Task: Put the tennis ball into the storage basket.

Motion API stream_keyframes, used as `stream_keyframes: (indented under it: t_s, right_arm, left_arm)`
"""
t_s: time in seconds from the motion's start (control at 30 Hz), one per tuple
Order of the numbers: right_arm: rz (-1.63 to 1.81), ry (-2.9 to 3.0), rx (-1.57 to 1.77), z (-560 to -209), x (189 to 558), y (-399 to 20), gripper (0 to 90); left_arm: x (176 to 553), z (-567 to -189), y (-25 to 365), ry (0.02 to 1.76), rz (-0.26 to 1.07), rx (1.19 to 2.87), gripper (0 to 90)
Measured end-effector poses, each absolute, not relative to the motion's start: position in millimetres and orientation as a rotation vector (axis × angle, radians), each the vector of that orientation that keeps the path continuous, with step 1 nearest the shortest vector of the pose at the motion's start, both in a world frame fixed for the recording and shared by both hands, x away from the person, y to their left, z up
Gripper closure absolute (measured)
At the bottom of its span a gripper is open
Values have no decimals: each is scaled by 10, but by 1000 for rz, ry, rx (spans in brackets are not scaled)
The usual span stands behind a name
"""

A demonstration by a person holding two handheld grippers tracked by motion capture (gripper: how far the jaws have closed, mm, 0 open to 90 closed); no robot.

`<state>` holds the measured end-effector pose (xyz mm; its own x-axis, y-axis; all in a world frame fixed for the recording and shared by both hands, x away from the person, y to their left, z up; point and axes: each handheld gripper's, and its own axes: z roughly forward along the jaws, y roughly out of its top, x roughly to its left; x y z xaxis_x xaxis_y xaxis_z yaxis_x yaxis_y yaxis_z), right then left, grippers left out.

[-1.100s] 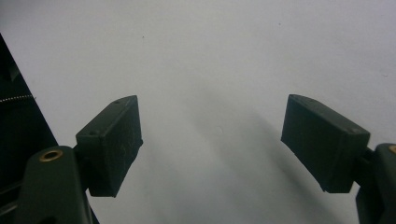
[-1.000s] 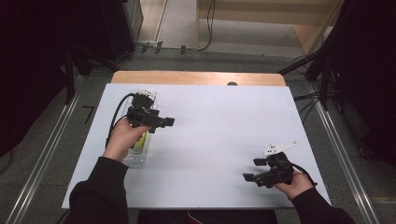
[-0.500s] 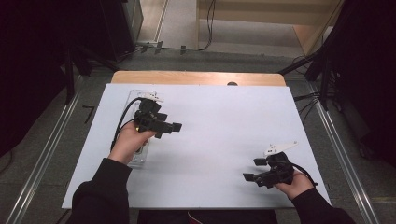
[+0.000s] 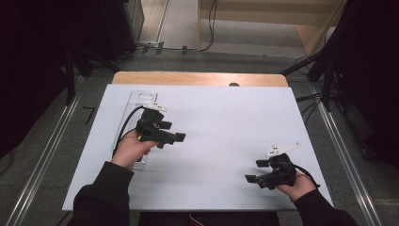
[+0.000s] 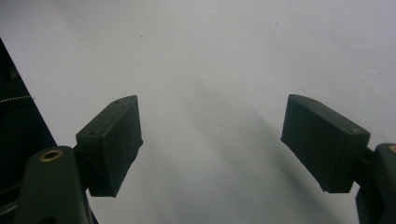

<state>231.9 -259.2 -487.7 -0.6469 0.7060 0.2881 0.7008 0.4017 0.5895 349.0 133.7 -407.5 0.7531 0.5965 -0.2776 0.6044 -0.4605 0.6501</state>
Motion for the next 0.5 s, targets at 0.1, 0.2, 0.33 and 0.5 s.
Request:
stream_keyframes:
  t_s: [0.1,0.2,0.33,0.5]
  right_arm:
    - [1099,2622,1320,-4877,2318,-2594,182]
    - [1101,2617,1322,-4877,2318,-2598,183]
    - [1100,2618,1320,-4878,2319,-2597,182]
    - [1099,2618,1319,-4879,2320,-2597,182]
  left_arm:
    - [3449,-4105,1344,895,-23,2174,203]
    - [3405,-4127,1338,887,-12,2180,203]
    - [3370,-4151,1340,885,-14,2184,203]
    - [3322,-4190,1342,877,-9,2177,203]
